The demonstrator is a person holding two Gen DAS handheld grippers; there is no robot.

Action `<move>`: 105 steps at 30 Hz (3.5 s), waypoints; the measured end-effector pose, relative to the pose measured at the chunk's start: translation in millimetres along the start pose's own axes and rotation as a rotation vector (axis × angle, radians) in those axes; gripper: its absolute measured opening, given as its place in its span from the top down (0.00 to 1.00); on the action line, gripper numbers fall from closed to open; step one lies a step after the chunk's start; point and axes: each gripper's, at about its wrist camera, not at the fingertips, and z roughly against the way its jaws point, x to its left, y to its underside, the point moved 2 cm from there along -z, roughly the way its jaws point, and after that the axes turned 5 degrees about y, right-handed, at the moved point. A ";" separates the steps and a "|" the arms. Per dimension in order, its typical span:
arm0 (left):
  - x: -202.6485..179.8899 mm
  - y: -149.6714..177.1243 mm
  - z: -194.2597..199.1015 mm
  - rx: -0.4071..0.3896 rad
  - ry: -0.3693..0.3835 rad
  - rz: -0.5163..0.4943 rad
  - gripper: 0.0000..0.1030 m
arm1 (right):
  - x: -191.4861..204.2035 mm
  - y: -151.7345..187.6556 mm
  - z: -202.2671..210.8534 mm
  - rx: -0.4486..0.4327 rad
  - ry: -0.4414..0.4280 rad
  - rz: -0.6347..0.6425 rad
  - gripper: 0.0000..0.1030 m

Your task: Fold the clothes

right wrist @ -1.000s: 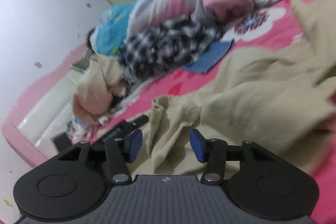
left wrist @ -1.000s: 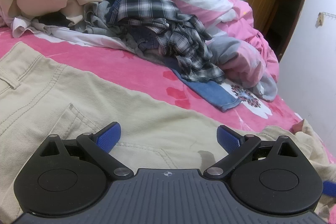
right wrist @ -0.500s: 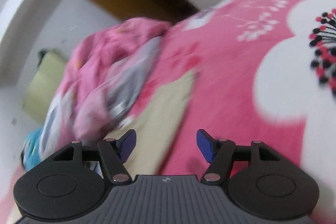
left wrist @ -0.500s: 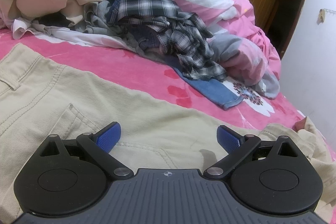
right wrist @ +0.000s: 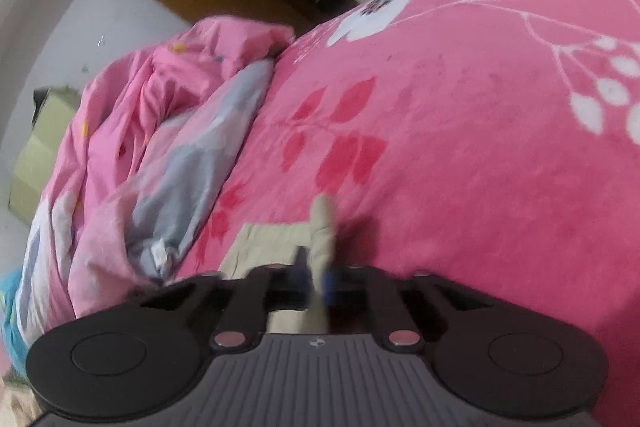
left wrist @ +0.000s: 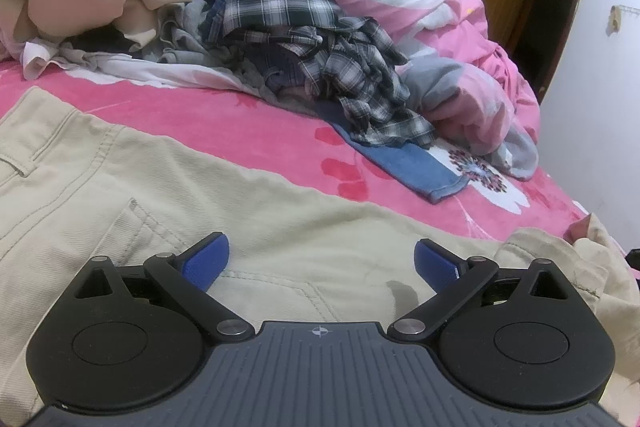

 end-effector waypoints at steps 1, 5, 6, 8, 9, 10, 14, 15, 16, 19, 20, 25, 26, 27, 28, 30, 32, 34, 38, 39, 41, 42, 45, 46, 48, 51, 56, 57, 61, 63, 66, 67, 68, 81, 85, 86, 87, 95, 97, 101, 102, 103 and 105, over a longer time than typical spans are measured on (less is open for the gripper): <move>0.2 0.0 0.0 0.000 0.001 0.000 0.03 | -1.0 -0.1 6.8 -0.020 -0.004 -0.003 0.97; 0.4 0.3 0.1 -0.002 0.003 0.002 0.03 | 0.5 -5.1 45.8 -0.125 0.000 0.028 0.97; 0.4 0.2 0.1 -0.002 0.004 0.003 0.03 | 2.5 -7.9 61.5 -0.160 -0.004 0.045 0.97; 0.3 0.0 0.2 -0.003 0.005 0.004 0.03 | 7.2 -15.7 97.6 -0.230 -0.011 0.081 0.98; 0.4 0.1 0.3 -0.004 0.007 0.006 0.03 | 8.8 -18.6 114.5 -0.259 -0.010 0.097 0.98; 0.7 0.1 0.6 -0.005 0.008 0.007 0.03 | 9.7 -20.8 130.9 -0.281 0.000 0.114 0.98; 1.0 0.3 1.4 -0.008 0.011 0.010 0.03 | -4.2 -17.8 171.5 -0.300 0.088 0.142 0.98; 1.0 0.3 1.5 -0.008 0.012 0.011 0.03 | -12.7 -14.1 176.4 -0.296 0.119 0.139 0.98; 1.3 0.1 1.4 -0.009 0.012 0.012 0.03 | -22.3 -10.3 180.1 -0.288 0.150 0.131 0.98; 1.6 0.1 1.7 -0.009 0.013 0.012 0.03 | -62.3 2.2 176.4 -0.226 0.219 0.028 0.98; 1.7 0.0 1.7 -0.009 0.013 0.012 0.03 | -68.5 5.6 178.4 -0.226 0.213 0.000 0.98; 1.4 -0.2 1.6 -0.008 0.012 0.012 0.03 | -78.7 10.5 185.8 -0.223 0.208 -0.026 0.95; 1.3 -0.2 1.6 -0.008 0.012 0.012 0.03 | -81.6 10.2 187.9 -0.218 0.213 -0.048 0.94; 1.4 -0.3 1.6 -0.008 0.012 0.012 0.03 | -84.6 9.9 190.0 -0.212 0.218 -0.071 0.93; 1.2 -0.2 1.6 -0.008 0.012 0.013 0.03 | -87.3 9.9 193.4 -0.212 0.222 -0.096 0.92; 1.3 -0.2 1.5 -0.008 0.013 0.013 0.03 | -87.0 14.4 208.4 -0.244 0.229 -0.125 0.89; 1.4 -0.2 1.5 -0.008 0.013 0.013 0.03 | -78.8 22.9 223.3 -0.271 0.226 -0.122 0.84; 1.1 -0.1 1.5 -0.007 0.013 0.014 0.03 | -64.2 37.4 237.4 -0.251 0.157 -0.108 0.84; 0.6 -5.0 16.3 -0.054 0.025 0.049 0.03 | -13.5 88.8 252.6 -0.081 -0.060 0.007 0.52; 0.2 -7.7 25.0 -0.083 0.031 0.066 0.03 | 0.6 104.2 253.0 -0.026 -0.115 0.046 0.48; -9.0 -13.2 45.6 -0.131 0.058 0.063 0.03 | 22.4 132.5 244.9 0.082 -0.204 0.099 0.46; -15.8 -15.9 57.3 -0.153 0.075 0.053 0.03 | 29.3 145.9 239.0 0.134 -0.244 0.098 0.46; -55.5 -15.5 83.2 -0.150 0.170 -0.074 0.00 | 46.3 180.3 219.3 0.273 -0.342 0.085 0.44; -72.1 -12.1 87.0 -0.120 0.226 -0.123 0.00 | 50.2 188.0 212.3 0.303 -0.360 0.080 0.44; -105.0 -5.2 94.8 -0.060 0.336 -0.219 0.00 | 57.4 195.4 202.8 0.306 -0.368 0.102 0.44; -152.1 13.8 95.0 0.029 0.478 -0.340 0.00 | 64.4 196.0 190.9 0.308 -0.364 0.111 0.42; -218.0 62.1 71.2 0.128 0.504 -0.640 0.00 | 83.6 206.4 182.3 0.372 -0.423 0.138 0.41; -229.2 73.1 67.2 0.129 0.485 -0.710 0.00 | 86.8 208.2 181.4 0.390 -0.446 0.139 0.41; -255.5 96.7 60.5 0.101 0.431 -0.861 0.00 | 93.1 207.4 171.7 0.475 -0.581 0.065 0.41; -259.4 98.5 55.6 0.086 0.396 -0.880 0.03 | 94.7 205.6 166.1 0.508 -0.643 0.022 0.41; -257.8 93.9 43.0 0.104 0.336 -0.858 0.28 | 95.8 203.3 159.7 0.535 -0.692 -0.022 0.41; -255.7 91.4 38.8 0.120 0.319 -0.842 0.41 | 95.5 202.5 158.0 0.542 -0.706 -0.037 0.41; -253.6 88.9 34.7 0.136 0.301 -0.826 0.46 | 94.4 201.2 157.3 0.549 -0.724 -0.053 0.41; -204.2 6.8 34.0 0.220 0.448 -0.322 0.89 | 91.7 160.0 215.8 0.204 -0.438 0.565 0.42; -191.9 -15.3 34.8 0.224 0.481 -0.248 0.89 | 121.0 194.2 226.5 0.171 -0.425 0.978 0.43; -190.1 -19.4 35.2 0.224 0.485 -0.241 0.89 | 127.8 205.1 227.3 0.172 -0.447 1.082 0.43; -188.6 -22.1 36.9 0.221 0.487 -0.235 0.90 | 133.1 215.1 226.5 0.175 -0.464 1.166 0.43; -181.9 -39.8 38.7 0.198 0.509 -0.208 0.90 | 154.4 269.5 194.8 0.279 -0.548 1.581 0.74; -180.7 -39.9 39.6 0.198 0.516 -0.207 0.90 | 149.8 274.7 189.7 0.378 -0.531 1.627 0.87; -179.2 -36.2 37.9 0.202 0.536 -0.199 0.90 | 129.6 270.1 207.0 0.471 -0.521 1.616 0.95; -178.9 -34.8 37.2 0.202 0.540 -0.198 0.90 | 125.3 262.8 210.6 0.477 -0.505 1.568 0.95; -178.4 -33.8 36.0 0.203 0.544 -0.192 0.90 | 120.8 254.8 214.1 0.483 -0.491 1.516 0.95; -177.0 -32.3 34.1 0.206 0.552 -0.179 0.90 | 109.3 228.0 220.9 0.470 -0.459 1.335 0.94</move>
